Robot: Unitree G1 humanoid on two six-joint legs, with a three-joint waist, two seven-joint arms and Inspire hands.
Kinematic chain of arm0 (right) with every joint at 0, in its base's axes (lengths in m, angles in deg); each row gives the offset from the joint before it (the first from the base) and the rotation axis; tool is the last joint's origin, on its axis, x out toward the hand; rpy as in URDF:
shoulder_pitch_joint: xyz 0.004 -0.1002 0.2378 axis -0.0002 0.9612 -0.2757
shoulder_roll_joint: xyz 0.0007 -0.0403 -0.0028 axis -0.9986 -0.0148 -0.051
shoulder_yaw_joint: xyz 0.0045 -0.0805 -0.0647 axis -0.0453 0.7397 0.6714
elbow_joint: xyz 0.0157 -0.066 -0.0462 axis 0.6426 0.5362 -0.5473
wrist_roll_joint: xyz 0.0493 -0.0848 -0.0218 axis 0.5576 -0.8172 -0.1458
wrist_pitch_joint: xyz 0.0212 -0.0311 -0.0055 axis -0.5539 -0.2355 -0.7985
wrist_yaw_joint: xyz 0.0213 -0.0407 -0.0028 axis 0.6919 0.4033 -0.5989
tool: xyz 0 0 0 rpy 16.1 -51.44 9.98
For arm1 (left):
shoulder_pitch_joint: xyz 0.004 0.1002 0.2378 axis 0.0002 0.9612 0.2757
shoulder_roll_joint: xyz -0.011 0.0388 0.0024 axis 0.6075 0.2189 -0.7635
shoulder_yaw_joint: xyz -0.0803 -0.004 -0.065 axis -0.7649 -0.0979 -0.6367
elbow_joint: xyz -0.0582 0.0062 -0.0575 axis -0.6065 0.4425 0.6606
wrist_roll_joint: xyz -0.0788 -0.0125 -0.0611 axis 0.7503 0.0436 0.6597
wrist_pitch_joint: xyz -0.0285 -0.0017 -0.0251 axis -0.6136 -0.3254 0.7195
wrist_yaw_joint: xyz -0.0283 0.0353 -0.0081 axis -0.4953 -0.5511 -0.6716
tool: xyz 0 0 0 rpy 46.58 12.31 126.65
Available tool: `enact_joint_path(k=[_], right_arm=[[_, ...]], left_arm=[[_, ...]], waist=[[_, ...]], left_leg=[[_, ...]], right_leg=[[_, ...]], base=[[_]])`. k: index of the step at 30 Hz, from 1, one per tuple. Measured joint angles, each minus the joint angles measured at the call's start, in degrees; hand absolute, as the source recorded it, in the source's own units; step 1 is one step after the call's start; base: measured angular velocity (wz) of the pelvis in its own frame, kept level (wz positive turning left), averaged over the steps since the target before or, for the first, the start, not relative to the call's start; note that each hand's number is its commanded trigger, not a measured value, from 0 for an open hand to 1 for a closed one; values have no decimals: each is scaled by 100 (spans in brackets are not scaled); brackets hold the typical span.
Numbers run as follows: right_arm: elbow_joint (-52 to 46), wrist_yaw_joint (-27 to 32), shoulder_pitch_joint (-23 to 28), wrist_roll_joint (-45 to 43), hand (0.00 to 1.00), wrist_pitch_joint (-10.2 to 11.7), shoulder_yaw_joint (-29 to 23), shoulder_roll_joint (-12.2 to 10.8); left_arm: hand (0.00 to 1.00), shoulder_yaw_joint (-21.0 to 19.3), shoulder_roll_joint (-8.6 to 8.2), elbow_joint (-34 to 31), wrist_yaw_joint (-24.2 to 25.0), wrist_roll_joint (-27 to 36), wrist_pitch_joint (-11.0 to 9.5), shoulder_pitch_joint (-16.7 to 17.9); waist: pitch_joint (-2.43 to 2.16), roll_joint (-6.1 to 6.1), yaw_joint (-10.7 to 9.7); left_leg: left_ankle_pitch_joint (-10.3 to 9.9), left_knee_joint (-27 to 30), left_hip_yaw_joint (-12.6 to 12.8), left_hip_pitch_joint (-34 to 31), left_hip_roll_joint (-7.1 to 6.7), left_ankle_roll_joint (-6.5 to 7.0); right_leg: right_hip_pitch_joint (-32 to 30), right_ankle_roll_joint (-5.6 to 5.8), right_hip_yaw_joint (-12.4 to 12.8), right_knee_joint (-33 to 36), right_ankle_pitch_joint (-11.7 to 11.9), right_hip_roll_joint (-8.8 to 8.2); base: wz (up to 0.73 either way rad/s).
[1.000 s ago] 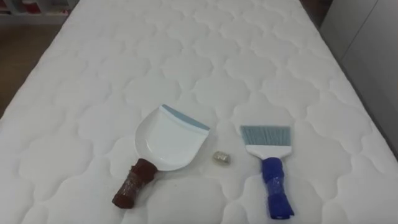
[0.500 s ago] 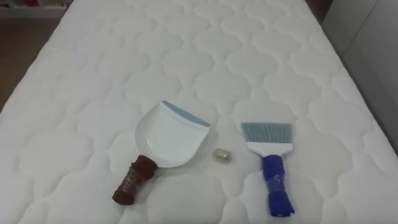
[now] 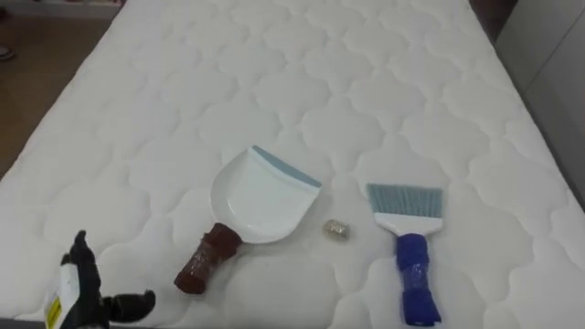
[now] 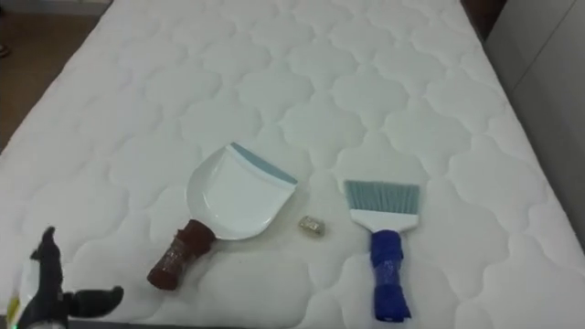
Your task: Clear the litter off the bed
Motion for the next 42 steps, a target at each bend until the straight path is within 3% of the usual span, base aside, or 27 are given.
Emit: enact_joint_path(k=[8, 10, 15, 29, 33, 38, 42], right_arm=[[-4, -98, 87, 260, 0, 145, 35, 50], [-12, -121, 63, 261, 0, 177, 41, 49], [-12, -233, 22, 266, 0, 255, 91, 47], [-12, -303, -61, 313, 0, 224, 88, 60], [-11, -347, -76, 565, 0, 209, 88, 86], [-7, -361, -73, 792, 0, 206, 91, 87], [-7, -358, -71, 919, 0, 203, 120, 87]], left_arm=[[0, 602, 28, -481, -205, 67, -273, -19], [0, 773, 67, -494, -208, 181, -454, -132], [0, 960, 82, -478, -203, 277, -557, -347], [0, 1182, 94, 54, 46, 285, -530, -522], [0, 1305, 94, 218, 50, 393, -518, -660], [0, 1360, 145, 388, 51, 392, -512, -733], [0, 1415, 147, 591, 50, 394, -487, -732]], waist=[[5, -18, -24], [17, -36, -71], [53, -73, -185], [69, -48, -422], [28, -7, -508], [25, -1, -589], [23, 2, -603]], left_leg=[[0, -13, 14, 132, 16, 0], [0, -18, 12, 136, 8, 0], [0, -17, 74, 106, 19, 0], [0, -8, 78, 67, 21, 0], [0, 4, 82, -92, 15, 0], [0, -2, 63, -134, 15, 0], [0, -3, 76, -125, 14, 0]], right_leg=[[112, -1, 32, -29, 3, 0], [166, -1, 31, -97, 5, -5], [129, -8, 36, -97, 9, 0], [92, -7, 88, -101, 14, -1], [-50, -10, 94, -93, 23, -8], [-102, -9, 77, -97, 31, -5], [-109, -10, 208, -95, 32, 4]], base=[[-1], [0], [-2], [-1], [0], [-3], [-5]])
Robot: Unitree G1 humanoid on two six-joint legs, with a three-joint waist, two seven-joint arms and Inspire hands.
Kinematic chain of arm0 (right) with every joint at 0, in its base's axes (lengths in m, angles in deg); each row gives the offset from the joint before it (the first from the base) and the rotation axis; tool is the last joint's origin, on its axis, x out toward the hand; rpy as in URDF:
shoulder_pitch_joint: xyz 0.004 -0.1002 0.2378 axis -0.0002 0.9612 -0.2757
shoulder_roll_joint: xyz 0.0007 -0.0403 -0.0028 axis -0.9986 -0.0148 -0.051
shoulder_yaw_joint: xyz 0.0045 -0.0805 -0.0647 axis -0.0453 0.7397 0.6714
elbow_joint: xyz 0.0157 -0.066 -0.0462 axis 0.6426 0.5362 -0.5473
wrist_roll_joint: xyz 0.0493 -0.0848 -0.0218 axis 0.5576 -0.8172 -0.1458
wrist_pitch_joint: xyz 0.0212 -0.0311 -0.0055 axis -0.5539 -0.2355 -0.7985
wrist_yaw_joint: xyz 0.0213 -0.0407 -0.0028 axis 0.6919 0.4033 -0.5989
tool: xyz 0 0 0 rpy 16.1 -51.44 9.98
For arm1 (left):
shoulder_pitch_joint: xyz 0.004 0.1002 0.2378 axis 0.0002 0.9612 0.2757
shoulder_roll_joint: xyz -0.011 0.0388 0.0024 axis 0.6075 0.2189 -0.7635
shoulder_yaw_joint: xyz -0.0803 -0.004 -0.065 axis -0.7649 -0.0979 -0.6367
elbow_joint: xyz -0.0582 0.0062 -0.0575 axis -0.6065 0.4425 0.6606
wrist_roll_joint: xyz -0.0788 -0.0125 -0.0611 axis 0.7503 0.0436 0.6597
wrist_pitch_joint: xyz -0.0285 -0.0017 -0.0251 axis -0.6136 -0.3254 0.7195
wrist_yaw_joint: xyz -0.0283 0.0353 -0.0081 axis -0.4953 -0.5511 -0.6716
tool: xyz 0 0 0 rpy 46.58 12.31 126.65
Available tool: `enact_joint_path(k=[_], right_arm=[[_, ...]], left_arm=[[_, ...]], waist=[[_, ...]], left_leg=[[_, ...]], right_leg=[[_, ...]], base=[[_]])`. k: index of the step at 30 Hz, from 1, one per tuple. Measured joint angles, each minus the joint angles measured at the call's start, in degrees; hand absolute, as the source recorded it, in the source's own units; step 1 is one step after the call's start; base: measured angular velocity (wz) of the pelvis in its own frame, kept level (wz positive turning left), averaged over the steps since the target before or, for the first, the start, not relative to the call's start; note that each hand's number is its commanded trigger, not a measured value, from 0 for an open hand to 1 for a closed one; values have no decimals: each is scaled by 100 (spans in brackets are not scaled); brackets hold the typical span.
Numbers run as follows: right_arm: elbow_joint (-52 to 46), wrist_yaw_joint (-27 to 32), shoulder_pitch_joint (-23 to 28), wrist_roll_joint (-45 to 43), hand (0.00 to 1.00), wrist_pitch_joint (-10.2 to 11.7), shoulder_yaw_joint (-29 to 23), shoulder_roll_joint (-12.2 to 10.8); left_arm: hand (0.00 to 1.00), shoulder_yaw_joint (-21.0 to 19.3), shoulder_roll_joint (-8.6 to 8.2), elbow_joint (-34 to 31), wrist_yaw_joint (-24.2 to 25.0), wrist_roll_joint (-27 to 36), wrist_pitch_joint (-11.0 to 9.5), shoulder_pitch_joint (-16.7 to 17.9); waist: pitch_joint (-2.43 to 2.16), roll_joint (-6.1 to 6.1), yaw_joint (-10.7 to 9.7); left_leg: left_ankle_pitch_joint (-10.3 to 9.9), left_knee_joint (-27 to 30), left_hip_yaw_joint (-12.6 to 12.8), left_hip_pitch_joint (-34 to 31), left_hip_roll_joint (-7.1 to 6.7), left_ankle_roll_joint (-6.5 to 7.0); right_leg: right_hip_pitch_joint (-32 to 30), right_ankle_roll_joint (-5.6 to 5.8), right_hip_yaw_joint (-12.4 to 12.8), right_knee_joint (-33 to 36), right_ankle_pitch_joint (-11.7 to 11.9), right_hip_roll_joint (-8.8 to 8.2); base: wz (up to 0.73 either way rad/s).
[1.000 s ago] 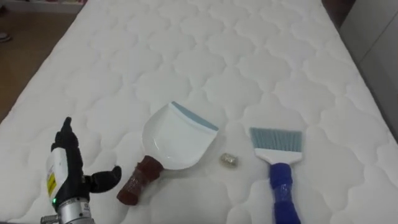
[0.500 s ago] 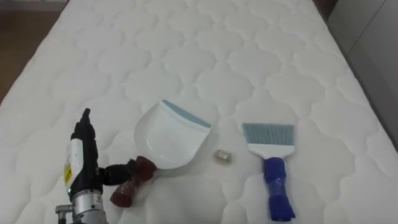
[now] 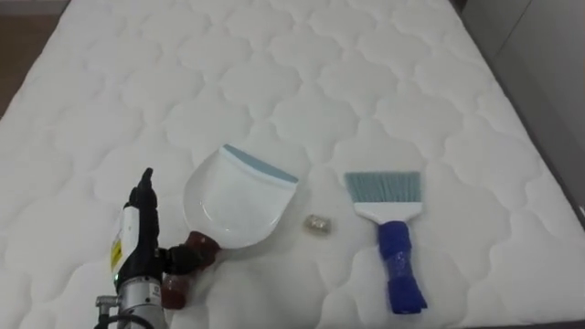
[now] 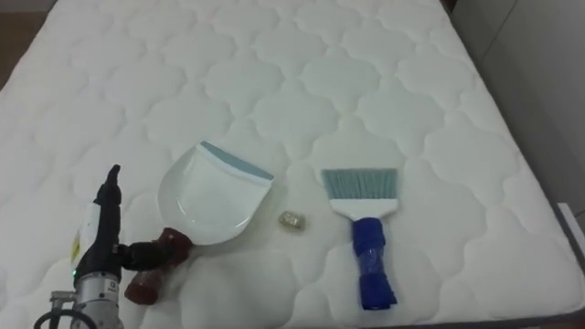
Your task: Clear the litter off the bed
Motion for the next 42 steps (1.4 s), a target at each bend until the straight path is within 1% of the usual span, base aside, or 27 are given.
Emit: enact_joint_path(k=[6, 9, 10, 11, 12, 13, 14, 15, 16, 17, 18, 19, 20, 21, 22, 23, 24, 25, 27, 29, 31, 32, 36, 38, 40, 42], right_arm=[[3, 13, -32, 12, 0, 0, 37, 0], [10, 45, -62, 14, 0, -2, 45, -2], [10, 63, -81, 15, 0, -2, 74, -3], [14, 91, -98, 26, 0, -2, 140, -11], [27, 102, -96, 109, 0, 0, 139, 7], [46, 119, -87, 198, 0, 0, 134, 14], [140, 143, -65, 248, 0, -10, 138, -28], [223, 136, -113, 243, 0, -11, 141, -10], [239, 140, -155, 266, 0, 2, 131, -20], [232, 140, -203, 265, 0, 7, 138, -26], [191, 155, -322, 258, 0, 12, 158, -7], [101, 232, -331, 256, 0, 9, 206, 0], [95, 278, -328, 257, 0, 5, 208, -4], [102, 329, -347, 296, 0, -4, 198, -9], [116, 320, -356, 312, 0, -8, 204, -25], [118, 314, -361, 312, 0, -9, 212, -36], [117, 289, -379, 345, 0, -9, 258, -44], [118, 265, -382, 406, 0, -12, 316, -43], [117, 263, -385, 462, 0, -58, 366, -47], [117, 266, -387, 485, 0, -81, 370, -49], [129, 263, -384, 610, 0, -92, 372, -49], [143, 257, -384, 675, 0, -125, 371, -49], [257, 254, -367, 834, 0, -126, 372, -113], [292, 252, -363, 895, 0, -125, 372, -128], [300, 251, -363, 893, 0, -124, 377, -127], [300, 252, -366, 893, 0, -123, 392, -125]], left_arm=[[0, 72, -3, 553, 48, 2, 5, -86], [0, 67, -2, 622, 120, 7, 47, -91], [0, 67, -2, 631, 123, 18, 52, -98], [0, 78, -21, 711, 138, 68, 50, -140], [0, 115, -99, 836, 164, 112, 50, -264], [0, 172, -120, 878, 175, 102, 50, -331], [0, 202, -98, 966, 214, 95, 33, -361], [0, 195, -66, 1076, 213, 101, 37, -351], [0, 184, -48, 1205, 212, 111, 49, -357], [0, 171, -19, 1266, 213, 132, 63, -362], [0, 141, -5, 1377, 233, 277, 119, -365], [0, 94, -14, 1419, 262, 351, 155, -369], [0, 94, -43, 1420, 272, 350, 154, -373], [0, 94, -103, 1436, 277, 349, 140, -421], [0, 94, -108, 1494, 276, 347, 96, -487], [0, 92, -104, 1512, 276, 347, 95, -527], [0, 92, -105, 1520, 276, 350, 95, -587], [0, 108, -107, 1537, 277, 351, 96, -623], [0, 127, -107, 1635, 278, 379, 102, -636], [0, 128, -107, 1819, 293, 437, 153, -648], [0, 102, -106, 1877, 313, 505, 223, -652], [0, 53, -101, 1911, 327, 508, 243, -668], [0, -92, -89, 1972, 321, 553, 339, -682], [0, -117, -89, 1972, 284, 554, 339, -704], [0, -121, -92, 1973, 231, 554, 339, -739], [0, -120, -92, 1986, 212, 555, 339, -760]], waist=[[5, 11, -5], [1, 15, -10], [10, -1, -15], [47, -65, -36], [70, -84, -44], [69, -64, -32], [-3, -128, 99], [5, -140, 218], [39, -120, 343], [41, -117, 407], [43, -74, 423], [60, 25, 341], [59, 59, 262], [61, 74, 128], [68, 59, 106], [64, 56, 103], [69, 3, 109], [81, -43, 115], [77, -89, 138], [70, -99, 141], [68, -96, 139], [59, -110, 140], [11, -179, 143], [7, -179, 139], [1, -154, 135], [8, -137, 131]], left_leg=[[0, 20, 17, -20, 0, 0], [0, 102, 22, -148, -6, 0], [-2, 204, 33, -232, -19, 0], [-56, 567, 68, -514, -108, 20], [31, 378, 62, -810, -198, 58], [204, 88, 46, -951, -191, 127], [494, 24, 283, -900, -237, 170], [512, 0, 395, -823, -211, 192], [511, -5, 190, -760, -191, 192], [510, -4, -62, -758, -174, 191], [478, 21, -464, -778, -95, 135], [456, 44, -485, -811, -66, 58], [449, 33, -467, -808, -64, 47], [447, -13, -379, -782, -83, 45], [449, -51, -227, -757, -56, 47], [449, -56, -193, -750, -50, 47], [449, -56, -177, -743, -45, 47], [449, -56, -177, -760, -50, 47], [448, -57, -170, -777, -59, 48], [444, -54, -165, -785, -79, 54], [412, -55, -165, -820, -83, 92], [402, -55, -165, -860, -82, 99], [400, 5, -172, -873, -86, 104], [400, 31, -184, -872, -84, 104], [400, 31, -185, -867, -81, 103], [400, 30, -184, -863, -77, 103]], right_leg=[[-15, -1, 46, 0, 1, -1], [-94, -5, 70, 11, 4, -9], [-99, -7, 157, 9, 12, -25], [-84, -13, 538, -1, 22, -113], [-113, -12, 974, 5, 22, -147], [-136, 8, 1063, 16, 9, -150], [-230, 91, 1088, 64, -17, -230], [-253, 197, 756, 73, -3, -241], [-329, 248, 424, 36, -7, -247], [-436, 256, 334, -64, 31, -224], [-663, 101, 162, -229, 398, -158], [-625, 88, 26, -203, 541, -141], [-618, 87, -32, -189, 540, -136], [-610, 88, -57, -172, 539, -122], [-612, 89, -41, -171, 538, -96], [-618, 89, -42, -171, 537, -89], [-649, 88, -54, -170, 537, -80], [-672, 88, -88, -169, 536, -81], [-712, 88, -157, -153, 537, -80], [-723, 88, -202, -152, 536, -82], [-754, 95, -253, -153, 532, -86], [-804, 97, -258, -125, 531, -86], [-800, 109, -287, -87, 536, -98], [-789, 106, -316, -84, 538, -102], [-792, 104, -316, -85, 539, -98], [-792, 103, -317, -84, 539, -96]], base=[[-4], [5], [19], [45], [62], [46], [7], [-36], [-54], [-85], [-68], [-42], [11], [14], [4], [-11], [-5], [0], [-2], [-3], [0], [3], [1], [4], [0], [0]])
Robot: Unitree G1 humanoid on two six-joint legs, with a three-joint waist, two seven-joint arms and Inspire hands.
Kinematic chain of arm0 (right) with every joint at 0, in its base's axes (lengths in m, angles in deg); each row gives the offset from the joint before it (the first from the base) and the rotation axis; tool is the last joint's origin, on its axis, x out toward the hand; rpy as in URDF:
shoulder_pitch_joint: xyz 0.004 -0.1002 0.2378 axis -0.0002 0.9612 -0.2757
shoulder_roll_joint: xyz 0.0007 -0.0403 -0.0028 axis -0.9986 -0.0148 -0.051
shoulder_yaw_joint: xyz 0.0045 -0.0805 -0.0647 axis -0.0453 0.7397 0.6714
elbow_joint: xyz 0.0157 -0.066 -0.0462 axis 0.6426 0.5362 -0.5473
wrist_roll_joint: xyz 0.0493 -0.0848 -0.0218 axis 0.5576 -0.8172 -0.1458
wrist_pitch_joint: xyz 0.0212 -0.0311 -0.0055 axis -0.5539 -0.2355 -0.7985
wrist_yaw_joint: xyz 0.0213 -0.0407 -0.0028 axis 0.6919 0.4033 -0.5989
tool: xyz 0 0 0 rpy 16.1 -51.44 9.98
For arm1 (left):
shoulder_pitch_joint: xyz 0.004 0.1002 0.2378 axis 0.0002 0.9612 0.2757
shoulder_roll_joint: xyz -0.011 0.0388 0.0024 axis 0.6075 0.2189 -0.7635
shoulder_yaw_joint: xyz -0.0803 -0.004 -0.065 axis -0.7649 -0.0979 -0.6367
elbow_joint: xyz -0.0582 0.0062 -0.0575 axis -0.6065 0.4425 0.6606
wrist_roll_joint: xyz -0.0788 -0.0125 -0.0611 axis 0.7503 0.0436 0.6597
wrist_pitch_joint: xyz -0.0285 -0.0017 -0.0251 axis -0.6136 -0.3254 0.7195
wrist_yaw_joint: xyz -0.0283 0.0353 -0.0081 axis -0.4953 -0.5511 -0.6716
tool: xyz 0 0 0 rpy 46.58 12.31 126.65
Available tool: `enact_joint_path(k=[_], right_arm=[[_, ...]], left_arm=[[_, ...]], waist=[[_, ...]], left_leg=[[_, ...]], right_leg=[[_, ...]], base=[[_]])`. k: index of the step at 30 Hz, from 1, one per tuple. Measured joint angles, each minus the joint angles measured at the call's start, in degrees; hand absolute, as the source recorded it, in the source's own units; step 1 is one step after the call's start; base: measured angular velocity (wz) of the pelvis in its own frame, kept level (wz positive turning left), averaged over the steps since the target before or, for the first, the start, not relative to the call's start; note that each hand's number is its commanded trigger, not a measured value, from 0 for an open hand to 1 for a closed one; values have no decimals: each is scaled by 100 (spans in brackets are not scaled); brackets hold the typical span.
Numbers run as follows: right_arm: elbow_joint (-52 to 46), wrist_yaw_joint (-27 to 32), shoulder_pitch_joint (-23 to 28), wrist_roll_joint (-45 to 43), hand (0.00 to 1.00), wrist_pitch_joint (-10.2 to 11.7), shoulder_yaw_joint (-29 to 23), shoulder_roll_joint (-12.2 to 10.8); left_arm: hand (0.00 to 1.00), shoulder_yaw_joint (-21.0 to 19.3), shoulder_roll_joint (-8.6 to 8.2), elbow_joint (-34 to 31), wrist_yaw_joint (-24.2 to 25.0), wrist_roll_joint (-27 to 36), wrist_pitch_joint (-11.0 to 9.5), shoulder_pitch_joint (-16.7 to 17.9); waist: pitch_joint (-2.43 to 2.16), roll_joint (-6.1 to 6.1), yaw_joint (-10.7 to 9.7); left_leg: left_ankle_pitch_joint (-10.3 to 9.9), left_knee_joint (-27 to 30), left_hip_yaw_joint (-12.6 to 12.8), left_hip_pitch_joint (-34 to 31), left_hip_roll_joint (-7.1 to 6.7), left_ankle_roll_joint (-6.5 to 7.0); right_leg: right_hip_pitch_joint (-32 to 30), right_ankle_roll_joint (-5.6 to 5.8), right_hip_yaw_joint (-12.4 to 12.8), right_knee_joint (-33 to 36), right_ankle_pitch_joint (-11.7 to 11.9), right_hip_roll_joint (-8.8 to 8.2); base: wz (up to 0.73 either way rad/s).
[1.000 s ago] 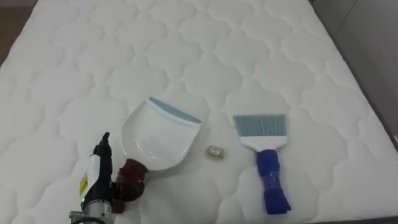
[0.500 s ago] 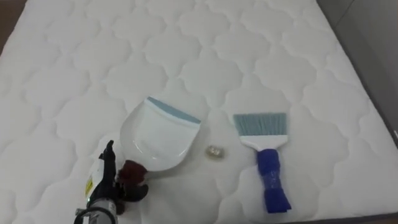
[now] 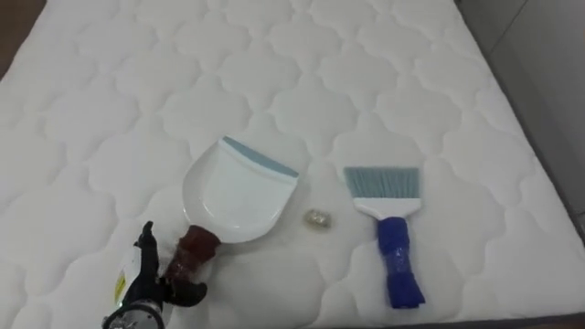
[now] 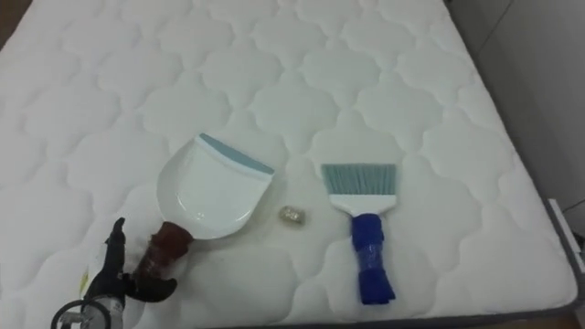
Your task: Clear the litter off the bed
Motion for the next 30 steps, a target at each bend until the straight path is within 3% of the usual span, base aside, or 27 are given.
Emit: enact_joint_path(k=[14, 30], right_arm=[[-10, 2, -186, 0, 0, 0, 211, 105], [57, 58, -225, 282, 0, -1, 472, 126]], left_arm=[[0, 72, -26, 197, 16, 204, 38, -208], [0, 196, -44, 483, 58, 236, 56, -488]], waist=[[66, 83, 10], [64, 76, -21]], left_leg=[[0, -12, 3, -225, 8, 0], [0, 9, 4, -242, -1, 0]], right_leg=[[-216, -1, -24, 13, 0, 5], [-230, -1, -38, 10, 0, -8]], base=[[0], [0]])
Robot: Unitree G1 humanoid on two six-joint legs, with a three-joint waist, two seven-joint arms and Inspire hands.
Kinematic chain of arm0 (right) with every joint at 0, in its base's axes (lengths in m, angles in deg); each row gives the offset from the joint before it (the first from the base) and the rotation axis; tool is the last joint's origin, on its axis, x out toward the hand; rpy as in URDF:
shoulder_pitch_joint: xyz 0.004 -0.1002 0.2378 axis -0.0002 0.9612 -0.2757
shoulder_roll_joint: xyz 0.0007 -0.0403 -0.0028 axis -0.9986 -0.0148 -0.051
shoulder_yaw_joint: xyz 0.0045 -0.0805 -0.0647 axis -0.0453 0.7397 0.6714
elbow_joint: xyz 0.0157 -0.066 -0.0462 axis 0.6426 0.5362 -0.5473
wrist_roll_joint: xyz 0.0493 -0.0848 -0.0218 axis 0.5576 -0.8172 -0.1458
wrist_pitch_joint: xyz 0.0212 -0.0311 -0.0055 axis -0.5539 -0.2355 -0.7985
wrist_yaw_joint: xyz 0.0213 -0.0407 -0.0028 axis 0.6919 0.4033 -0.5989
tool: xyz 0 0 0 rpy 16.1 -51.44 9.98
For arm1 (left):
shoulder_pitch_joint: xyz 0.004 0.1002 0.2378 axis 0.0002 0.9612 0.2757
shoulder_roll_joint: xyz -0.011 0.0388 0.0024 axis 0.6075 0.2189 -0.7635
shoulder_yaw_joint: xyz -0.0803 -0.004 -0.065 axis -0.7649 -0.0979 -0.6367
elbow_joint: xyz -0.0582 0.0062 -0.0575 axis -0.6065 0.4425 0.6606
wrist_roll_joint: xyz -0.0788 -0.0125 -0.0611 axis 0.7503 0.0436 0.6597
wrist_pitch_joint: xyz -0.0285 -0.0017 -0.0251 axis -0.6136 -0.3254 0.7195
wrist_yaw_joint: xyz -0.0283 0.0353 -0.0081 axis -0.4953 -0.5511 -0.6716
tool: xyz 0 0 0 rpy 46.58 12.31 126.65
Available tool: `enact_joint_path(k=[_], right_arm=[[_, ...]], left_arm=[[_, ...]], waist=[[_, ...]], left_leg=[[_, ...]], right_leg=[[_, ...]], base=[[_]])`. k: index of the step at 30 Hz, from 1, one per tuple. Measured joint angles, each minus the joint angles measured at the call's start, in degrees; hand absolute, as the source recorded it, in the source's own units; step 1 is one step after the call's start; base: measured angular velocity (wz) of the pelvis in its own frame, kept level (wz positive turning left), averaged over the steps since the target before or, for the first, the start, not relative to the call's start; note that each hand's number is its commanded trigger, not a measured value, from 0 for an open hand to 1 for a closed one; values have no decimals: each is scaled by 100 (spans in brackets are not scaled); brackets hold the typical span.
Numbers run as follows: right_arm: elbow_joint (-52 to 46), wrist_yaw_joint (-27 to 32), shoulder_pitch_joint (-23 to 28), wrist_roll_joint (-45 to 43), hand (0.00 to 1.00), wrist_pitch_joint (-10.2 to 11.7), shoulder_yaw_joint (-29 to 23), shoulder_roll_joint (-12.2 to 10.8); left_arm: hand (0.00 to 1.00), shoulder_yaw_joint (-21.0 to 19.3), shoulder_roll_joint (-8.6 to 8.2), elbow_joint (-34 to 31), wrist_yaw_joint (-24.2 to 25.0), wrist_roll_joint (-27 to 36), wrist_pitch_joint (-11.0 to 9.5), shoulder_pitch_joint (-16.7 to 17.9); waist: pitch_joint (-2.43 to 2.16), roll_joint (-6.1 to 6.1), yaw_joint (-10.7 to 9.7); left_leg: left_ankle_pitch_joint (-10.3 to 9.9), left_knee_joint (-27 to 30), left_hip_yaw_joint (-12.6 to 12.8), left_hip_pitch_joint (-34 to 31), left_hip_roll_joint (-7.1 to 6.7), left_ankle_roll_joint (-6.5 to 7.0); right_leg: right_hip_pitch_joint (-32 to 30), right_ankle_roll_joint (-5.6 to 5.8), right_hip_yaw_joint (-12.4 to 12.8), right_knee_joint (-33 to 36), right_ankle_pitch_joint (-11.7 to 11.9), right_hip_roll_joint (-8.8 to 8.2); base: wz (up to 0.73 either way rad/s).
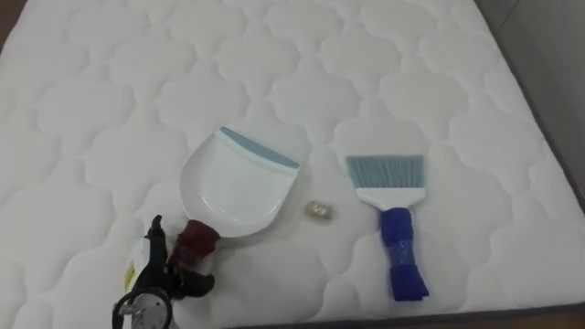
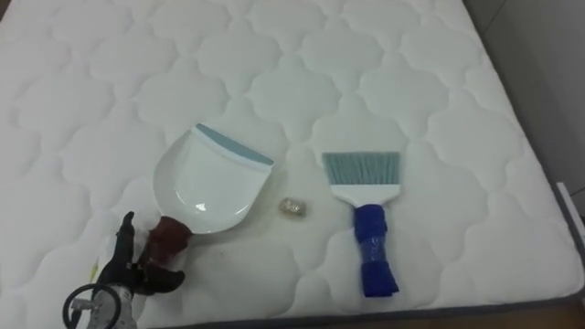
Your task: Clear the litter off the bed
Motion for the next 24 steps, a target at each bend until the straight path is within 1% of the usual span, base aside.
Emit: enact_joint_path(k=[4, 12, 16, 17, 18, 19, 22, 24], right_arm=[[46, 1, -2, 169, 0, 3, 9, 1], [112, 11, -53, 182, 0, 5, 65, -1], [121, 28, -132, 254, 0, 3, 180, 1], [121, 28, -140, 256, 0, 2, 190, 2], [122, 28, -151, 292, 0, 3, 207, 8], [123, 27, -154, 376, 0, 4, 231, 18], [120, 46, -170, 422, 0, 19, 229, 27], [122, 102, -231, 441, 0, 48, 227, 25]], left_arm=[[0, 4, 0, 8, -2, -1, 1, -37], [0, 16, -1, 86, 5, 2, 2, -151], [0, 197, -1, 383, 8, 217, 2, -225], [0, 231, -2, 405, 10, 218, 6, -233], [0, 270, -11, 409, 16, 215, 8, -233], [0, 330, -12, 412, 17, 216, 8, -244], [0, 342, -19, 540, 19, 214, 1, -353], [0, 335, -14, 617, 18, 261, 1, -426]], waist=[[-3, 0, -24], [-1, 3, -72], [4, 5, -140], [7, 1, -148], [25, -5, -158], [25, -11, -158], [36, -25, -160], [41, -32, -188]], left_leg=[[1, 17, 0, -66, 0, 0], [0, 86, 7, -82, 3, 1], [0, 109, 9, -95, 2, 1], [1, 121, 12, -111, -1, 1], [0, 170, 12, -150, -10, 1], [0, 199, 24, -189, -16, 2], [-3, 310, 60, -315, -16, 5], [-5, 401, 111, -485, -13, 8]], right_leg=[[-72, 0, 0, 23, 0, -2], [-80, -1, -34, 88, 0, -11], [-141, -7, -58, 207, -13, -26], [-163, -7, -56, 222, -19, -42], [-198, -7, -58, 282, -44, -74], [-268, -8, -59, 366, -71, -90], [-411, -19, -58, 510, -109, -93], [-618, -31, -38, 669, -135, -110]], base=[[0], [0], [0], [0], [0], [0], [0], [-5]])
